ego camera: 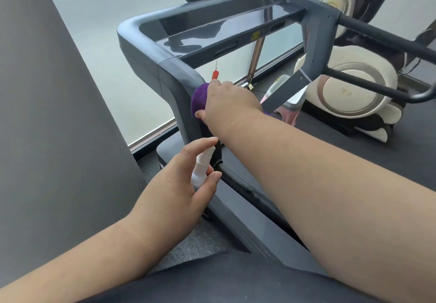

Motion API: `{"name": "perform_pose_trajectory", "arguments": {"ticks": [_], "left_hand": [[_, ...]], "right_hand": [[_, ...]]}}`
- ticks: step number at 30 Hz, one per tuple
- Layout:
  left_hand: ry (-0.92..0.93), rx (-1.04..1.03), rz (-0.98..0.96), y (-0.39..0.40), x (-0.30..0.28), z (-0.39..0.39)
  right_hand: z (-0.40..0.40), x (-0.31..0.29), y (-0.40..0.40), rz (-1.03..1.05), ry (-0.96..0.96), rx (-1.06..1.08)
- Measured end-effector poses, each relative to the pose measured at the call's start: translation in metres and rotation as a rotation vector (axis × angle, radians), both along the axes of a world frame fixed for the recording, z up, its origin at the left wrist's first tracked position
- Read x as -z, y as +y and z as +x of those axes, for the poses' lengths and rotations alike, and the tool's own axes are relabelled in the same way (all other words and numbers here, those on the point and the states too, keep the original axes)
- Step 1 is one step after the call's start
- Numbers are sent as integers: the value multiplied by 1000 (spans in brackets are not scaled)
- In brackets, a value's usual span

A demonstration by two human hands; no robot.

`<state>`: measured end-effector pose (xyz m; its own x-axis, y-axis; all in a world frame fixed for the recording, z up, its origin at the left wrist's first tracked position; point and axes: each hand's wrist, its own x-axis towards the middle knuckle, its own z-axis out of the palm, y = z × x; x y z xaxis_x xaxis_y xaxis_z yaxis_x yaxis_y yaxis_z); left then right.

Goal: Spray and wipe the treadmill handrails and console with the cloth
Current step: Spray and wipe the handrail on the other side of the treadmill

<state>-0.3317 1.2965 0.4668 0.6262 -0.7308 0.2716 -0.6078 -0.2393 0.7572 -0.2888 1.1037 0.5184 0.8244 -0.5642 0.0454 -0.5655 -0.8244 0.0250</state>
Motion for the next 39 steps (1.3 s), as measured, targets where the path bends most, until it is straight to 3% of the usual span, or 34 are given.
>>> {"name": "perform_pose_trajectory", "arguments": {"ticks": [13,21,33,39], "left_hand": [[-58,-15,63,4,-20,-136],[-140,8,121,-21,-20,-245],[-167,-56,161,-34,-14,-327],[-167,-90,184,-27,-15,-339]], "right_hand": [[-169,-3,-15,24,13,-42],[-298,-3,-35,159,-67,-67],[-424,81,-47,486,-723,-93],[-452,135,-44,622,-762,-52]]}}
